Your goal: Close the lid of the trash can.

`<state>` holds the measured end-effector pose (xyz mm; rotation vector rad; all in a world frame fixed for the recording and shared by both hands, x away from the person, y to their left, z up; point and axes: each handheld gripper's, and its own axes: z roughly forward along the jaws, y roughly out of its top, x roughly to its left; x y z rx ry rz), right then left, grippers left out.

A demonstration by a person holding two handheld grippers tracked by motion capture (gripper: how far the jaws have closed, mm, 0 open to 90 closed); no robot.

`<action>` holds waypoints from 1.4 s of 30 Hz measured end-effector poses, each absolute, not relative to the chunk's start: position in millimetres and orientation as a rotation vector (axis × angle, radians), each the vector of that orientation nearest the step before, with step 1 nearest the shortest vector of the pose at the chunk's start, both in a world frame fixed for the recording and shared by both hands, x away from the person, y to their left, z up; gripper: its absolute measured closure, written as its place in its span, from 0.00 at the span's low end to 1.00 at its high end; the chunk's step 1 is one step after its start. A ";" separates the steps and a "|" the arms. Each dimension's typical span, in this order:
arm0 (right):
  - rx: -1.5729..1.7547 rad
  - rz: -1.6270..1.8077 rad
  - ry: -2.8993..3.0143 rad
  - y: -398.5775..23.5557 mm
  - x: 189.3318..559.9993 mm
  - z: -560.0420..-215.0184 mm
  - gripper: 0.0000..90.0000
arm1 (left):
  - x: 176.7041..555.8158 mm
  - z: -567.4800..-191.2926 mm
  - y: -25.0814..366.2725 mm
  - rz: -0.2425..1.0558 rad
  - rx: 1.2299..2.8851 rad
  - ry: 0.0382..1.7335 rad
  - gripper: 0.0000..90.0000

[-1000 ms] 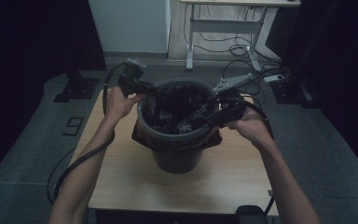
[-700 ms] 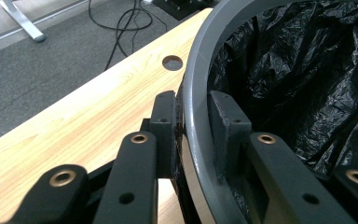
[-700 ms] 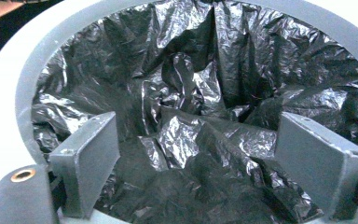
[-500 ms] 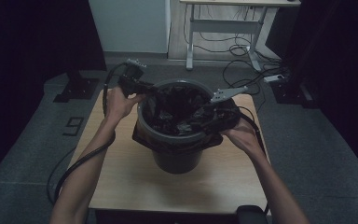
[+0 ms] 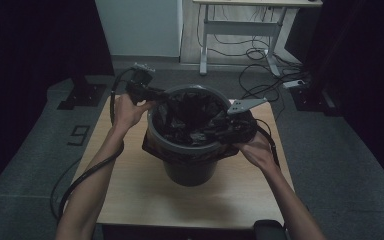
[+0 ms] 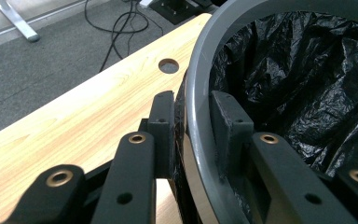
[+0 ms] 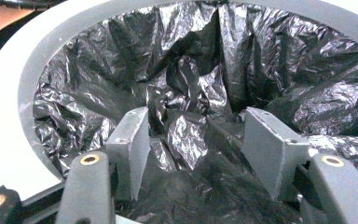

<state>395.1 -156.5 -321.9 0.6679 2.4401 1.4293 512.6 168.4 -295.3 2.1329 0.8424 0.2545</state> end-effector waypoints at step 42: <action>0.654 1.325 2.461 -161.5 441.6 -304.4 0.13 | 525.8 -300.4 176.0 0.249 2.148 0.789 0.29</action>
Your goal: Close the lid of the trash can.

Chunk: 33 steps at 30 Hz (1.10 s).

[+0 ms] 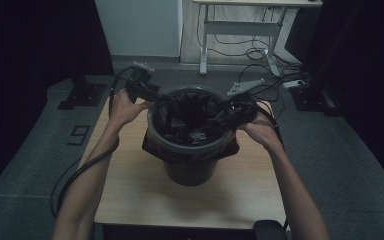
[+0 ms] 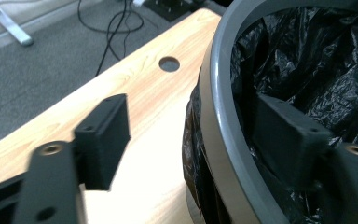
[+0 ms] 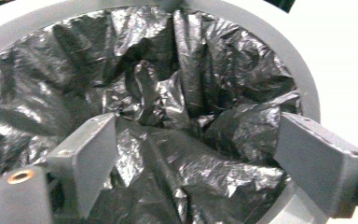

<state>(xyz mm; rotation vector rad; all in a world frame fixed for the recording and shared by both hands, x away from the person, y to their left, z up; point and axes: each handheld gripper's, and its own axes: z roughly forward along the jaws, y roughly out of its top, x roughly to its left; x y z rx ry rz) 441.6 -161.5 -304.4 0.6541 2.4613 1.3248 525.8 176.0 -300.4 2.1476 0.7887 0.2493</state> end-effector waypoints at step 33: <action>0.829 1.214 2.366 -195.6 426.2 -286.1 0.14 | 485.9 -289.8 207.1 0.277 2.084 0.750 0.00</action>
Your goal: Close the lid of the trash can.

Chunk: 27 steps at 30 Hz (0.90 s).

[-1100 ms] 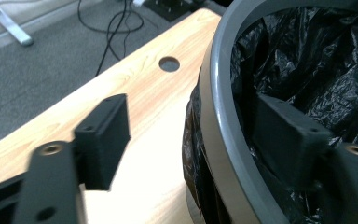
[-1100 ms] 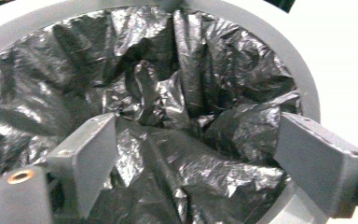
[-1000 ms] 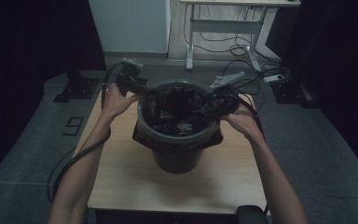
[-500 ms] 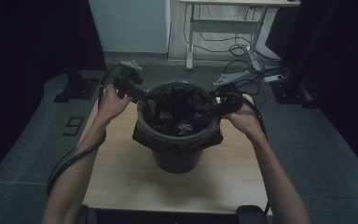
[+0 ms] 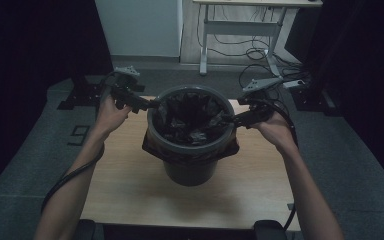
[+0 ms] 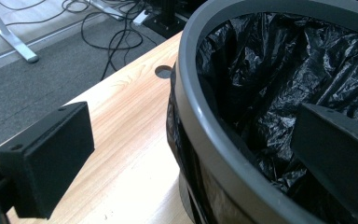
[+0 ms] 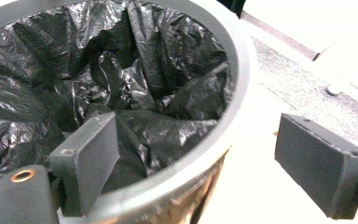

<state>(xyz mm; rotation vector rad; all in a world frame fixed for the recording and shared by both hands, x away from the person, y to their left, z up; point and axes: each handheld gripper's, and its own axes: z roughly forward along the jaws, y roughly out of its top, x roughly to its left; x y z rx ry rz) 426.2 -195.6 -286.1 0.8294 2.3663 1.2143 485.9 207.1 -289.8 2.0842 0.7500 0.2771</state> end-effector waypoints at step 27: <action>0.905 1.216 2.285 -245.8 404.9 -312.9 0.14 | 456.5 -324.1 273.9 0.311 2.019 0.817 0.00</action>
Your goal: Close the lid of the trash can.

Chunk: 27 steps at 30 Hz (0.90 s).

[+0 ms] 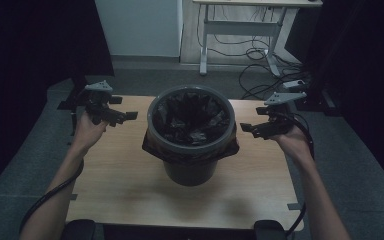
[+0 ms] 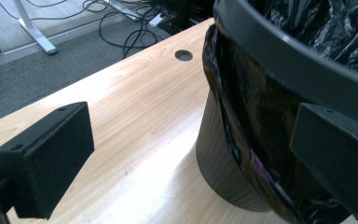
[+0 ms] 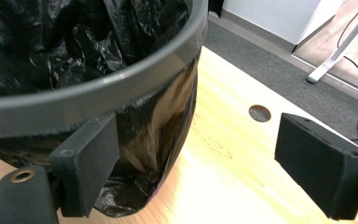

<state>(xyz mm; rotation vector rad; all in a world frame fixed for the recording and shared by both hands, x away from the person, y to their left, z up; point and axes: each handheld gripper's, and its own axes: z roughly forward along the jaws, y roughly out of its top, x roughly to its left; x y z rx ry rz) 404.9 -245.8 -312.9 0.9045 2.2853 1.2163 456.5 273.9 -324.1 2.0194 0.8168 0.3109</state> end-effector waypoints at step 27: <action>0.971 1.213 2.283 -261.0 391.8 -410.4 0.14 | 429.3 -407.0 287.4 0.298 2.007 0.874 0.00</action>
